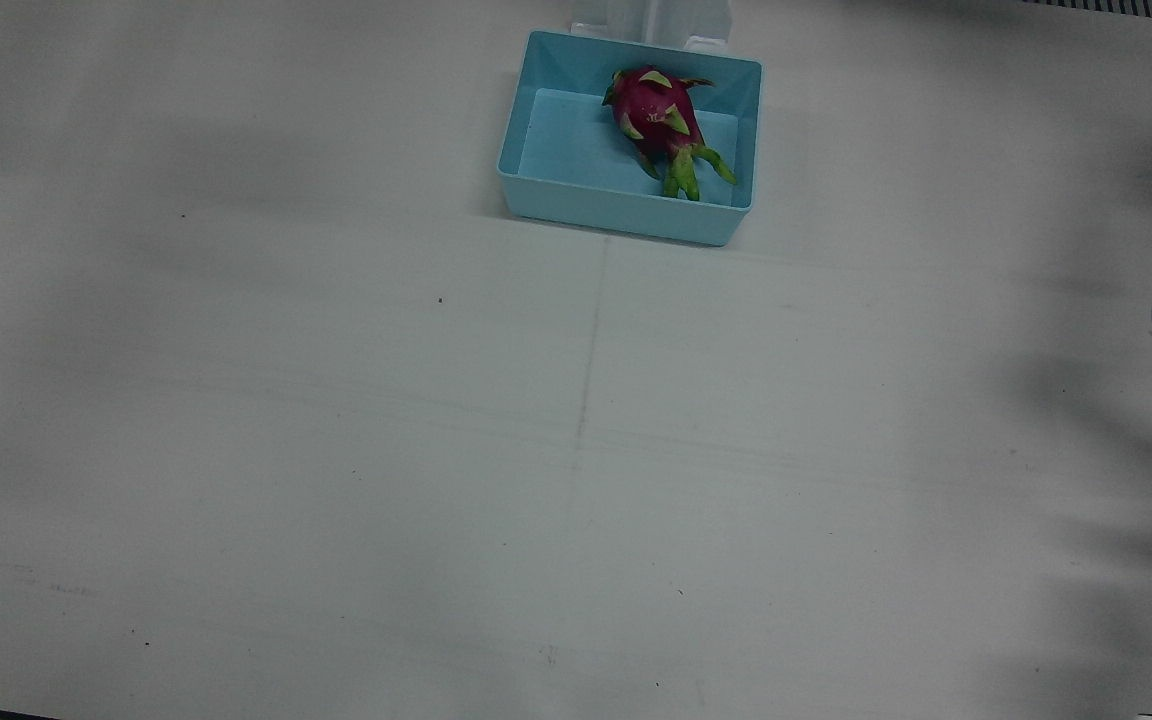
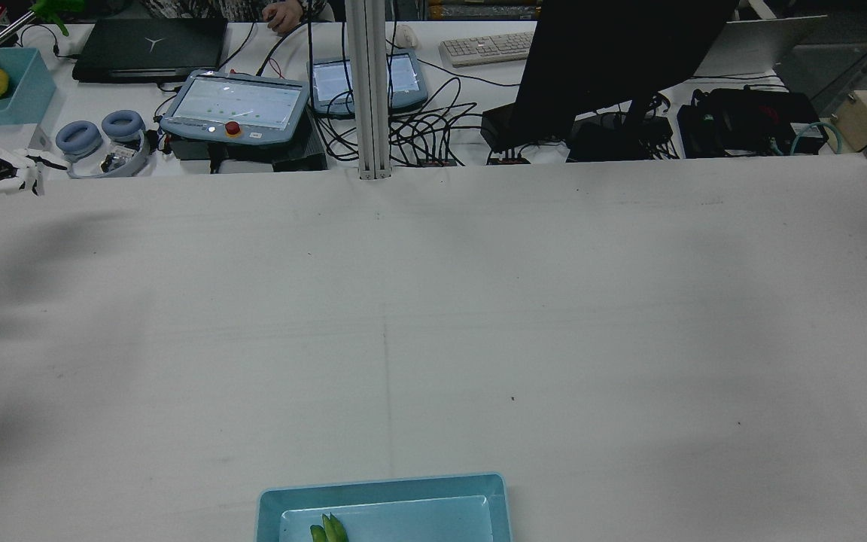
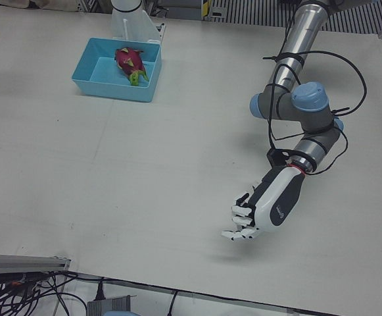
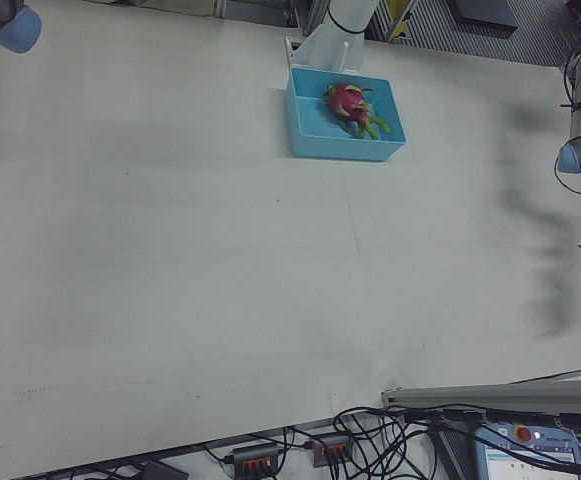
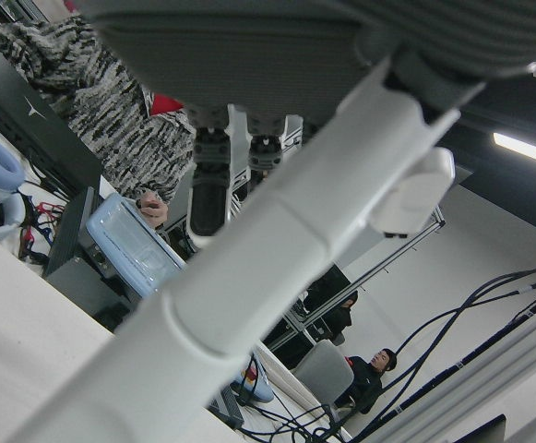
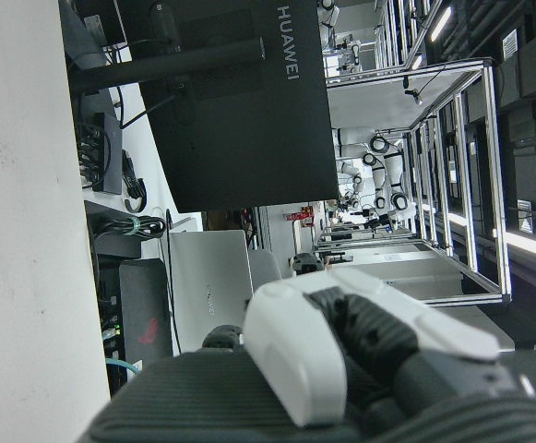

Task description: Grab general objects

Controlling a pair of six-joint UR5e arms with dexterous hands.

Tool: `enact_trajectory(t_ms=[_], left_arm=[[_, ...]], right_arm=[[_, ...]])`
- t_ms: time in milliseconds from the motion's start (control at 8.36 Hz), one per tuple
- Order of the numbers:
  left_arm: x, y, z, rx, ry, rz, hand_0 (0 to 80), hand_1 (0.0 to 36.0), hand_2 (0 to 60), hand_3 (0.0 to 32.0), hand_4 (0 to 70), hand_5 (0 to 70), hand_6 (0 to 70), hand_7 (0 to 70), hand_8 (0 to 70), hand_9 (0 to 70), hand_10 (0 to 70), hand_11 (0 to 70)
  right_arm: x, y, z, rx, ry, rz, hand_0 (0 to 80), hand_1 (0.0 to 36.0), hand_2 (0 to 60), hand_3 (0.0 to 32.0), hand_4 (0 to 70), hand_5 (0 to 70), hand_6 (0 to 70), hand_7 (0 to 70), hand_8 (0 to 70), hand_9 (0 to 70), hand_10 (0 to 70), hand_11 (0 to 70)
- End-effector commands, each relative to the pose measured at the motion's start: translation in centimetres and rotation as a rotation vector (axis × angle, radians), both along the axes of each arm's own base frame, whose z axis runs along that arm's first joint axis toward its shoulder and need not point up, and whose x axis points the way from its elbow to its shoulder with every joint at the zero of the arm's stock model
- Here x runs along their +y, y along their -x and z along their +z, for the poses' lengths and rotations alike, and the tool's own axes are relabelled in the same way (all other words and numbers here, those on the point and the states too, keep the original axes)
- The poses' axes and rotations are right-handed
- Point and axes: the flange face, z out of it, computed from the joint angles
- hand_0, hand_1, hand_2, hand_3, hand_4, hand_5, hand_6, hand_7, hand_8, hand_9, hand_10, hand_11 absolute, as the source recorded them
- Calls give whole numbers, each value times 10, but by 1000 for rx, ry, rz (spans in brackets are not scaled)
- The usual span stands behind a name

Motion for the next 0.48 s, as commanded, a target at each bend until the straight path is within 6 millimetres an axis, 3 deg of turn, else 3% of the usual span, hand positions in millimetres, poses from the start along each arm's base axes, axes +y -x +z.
enact_trajectory(t_ms=[0,120,359], left_arm=[[29,40,49,25,44,-132,800,360,600,0,653,700,700,700,166,200,358,543],[39,48,61,43,43,-173,800,360,600,0,568,700,700,700,144,186,351,537],[65,69,92,65,74,-257,800,360,600,0,473,700,662,700,122,186,318,498]], right_arm=[[0,0,0,0,0,0,0,0,0,0,0,0,0,0,0,0,0,0],[0,0,0,0,0,0,0,0,0,0,0,0,0,0,0,0,0,0],[0,0,0,0,0,0,0,0,0,0,0,0,0,0,0,0,0,0]])
